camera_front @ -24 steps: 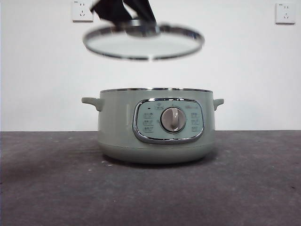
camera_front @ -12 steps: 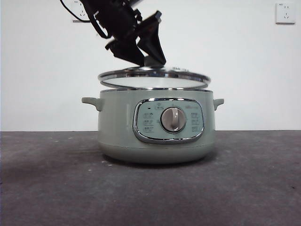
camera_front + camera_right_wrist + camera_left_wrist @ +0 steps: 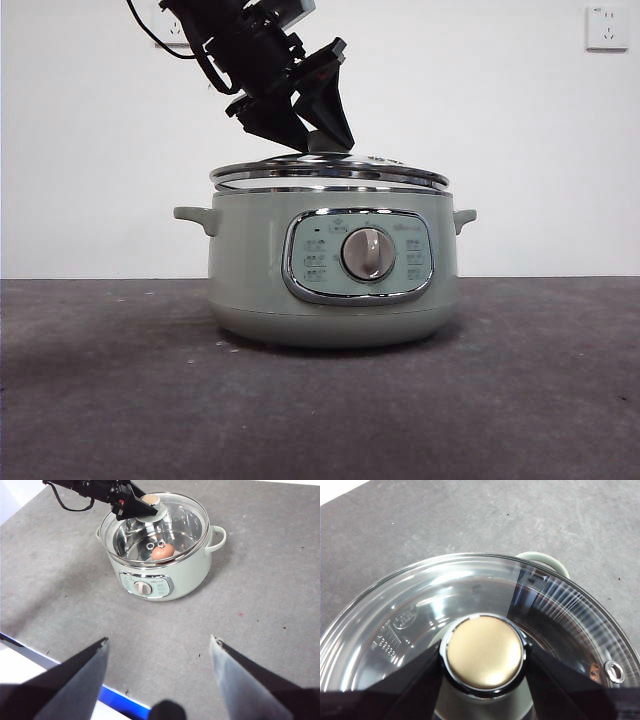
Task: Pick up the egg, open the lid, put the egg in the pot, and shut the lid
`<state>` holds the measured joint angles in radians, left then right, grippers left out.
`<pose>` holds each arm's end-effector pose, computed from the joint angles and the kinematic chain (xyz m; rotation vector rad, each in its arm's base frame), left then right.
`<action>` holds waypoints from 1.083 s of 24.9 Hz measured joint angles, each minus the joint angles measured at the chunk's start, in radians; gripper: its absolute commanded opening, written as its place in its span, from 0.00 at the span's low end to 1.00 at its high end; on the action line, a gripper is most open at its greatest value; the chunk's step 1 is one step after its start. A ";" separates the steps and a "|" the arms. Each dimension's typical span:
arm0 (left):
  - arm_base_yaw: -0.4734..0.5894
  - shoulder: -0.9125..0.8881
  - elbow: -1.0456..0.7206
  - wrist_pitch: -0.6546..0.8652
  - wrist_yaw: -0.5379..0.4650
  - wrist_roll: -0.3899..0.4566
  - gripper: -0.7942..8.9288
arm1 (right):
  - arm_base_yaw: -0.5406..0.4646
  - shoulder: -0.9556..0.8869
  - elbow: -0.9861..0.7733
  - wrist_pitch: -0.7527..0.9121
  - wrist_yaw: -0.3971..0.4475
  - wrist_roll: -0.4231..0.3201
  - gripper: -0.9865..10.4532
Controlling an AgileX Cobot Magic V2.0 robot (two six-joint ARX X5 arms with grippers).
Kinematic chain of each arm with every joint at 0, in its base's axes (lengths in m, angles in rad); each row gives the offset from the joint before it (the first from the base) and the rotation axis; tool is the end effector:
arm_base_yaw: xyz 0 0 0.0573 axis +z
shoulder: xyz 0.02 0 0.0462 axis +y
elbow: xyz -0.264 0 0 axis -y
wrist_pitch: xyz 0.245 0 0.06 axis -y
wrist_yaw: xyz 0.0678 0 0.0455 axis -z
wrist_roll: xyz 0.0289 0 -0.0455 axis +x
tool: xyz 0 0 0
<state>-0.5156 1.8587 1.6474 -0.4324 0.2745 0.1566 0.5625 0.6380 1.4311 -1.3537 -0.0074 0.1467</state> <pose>0.3646 -0.2157 0.3065 0.2226 0.5950 -0.8126 0.0159 0.0103 0.4260 -0.0164 0.5849 0.5127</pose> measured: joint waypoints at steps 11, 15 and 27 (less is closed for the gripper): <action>-0.011 0.021 0.004 -0.009 -0.003 0.004 0.07 | 0.000 0.000 0.000 0.000 0.000 0.000 0.39; -0.012 0.021 0.019 -0.055 -0.016 0.005 0.08 | 0.000 0.000 0.000 0.000 0.000 0.000 0.39; -0.012 0.019 0.032 -0.098 -0.013 0.008 0.47 | 0.000 0.000 0.000 0.000 0.000 0.000 0.39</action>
<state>-0.5274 1.8782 1.6794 -0.5308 0.2619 0.1642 0.5625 0.6380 1.4311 -1.3537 -0.0074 0.1463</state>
